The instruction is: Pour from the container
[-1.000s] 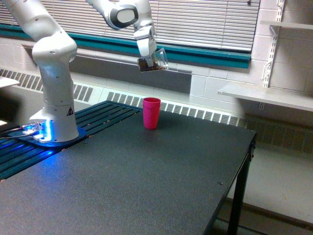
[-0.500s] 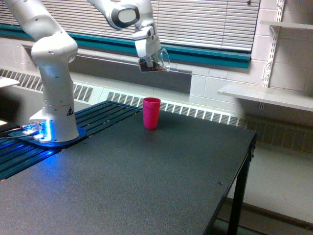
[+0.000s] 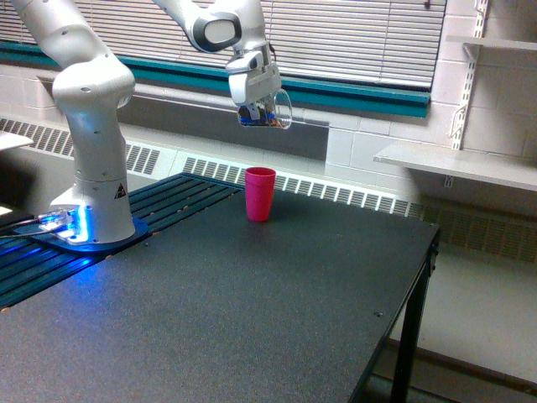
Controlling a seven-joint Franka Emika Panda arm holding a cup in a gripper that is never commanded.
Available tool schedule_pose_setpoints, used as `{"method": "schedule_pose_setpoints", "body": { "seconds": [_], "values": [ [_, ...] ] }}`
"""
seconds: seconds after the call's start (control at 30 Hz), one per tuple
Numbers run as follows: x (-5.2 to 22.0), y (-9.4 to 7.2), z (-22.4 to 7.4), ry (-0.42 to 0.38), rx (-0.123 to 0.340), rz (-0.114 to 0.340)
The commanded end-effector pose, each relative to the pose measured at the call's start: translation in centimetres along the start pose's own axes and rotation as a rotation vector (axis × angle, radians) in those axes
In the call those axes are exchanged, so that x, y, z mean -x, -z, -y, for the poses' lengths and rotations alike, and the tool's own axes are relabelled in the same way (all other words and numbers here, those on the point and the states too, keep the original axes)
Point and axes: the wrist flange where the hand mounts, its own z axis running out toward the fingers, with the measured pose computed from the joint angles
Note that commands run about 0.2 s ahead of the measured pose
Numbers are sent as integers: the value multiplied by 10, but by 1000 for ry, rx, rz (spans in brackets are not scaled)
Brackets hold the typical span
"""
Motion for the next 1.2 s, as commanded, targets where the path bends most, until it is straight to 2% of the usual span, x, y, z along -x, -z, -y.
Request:
{"method": "schedule_pose_setpoints", "body": {
  "seconds": [0.03,0.63,1.2],
  "values": [
    [6,2,3,-77,-1,16],
    [11,-7,-3,-169,14,74],
    [8,-11,-11,-257,23,91]
  ]
}}
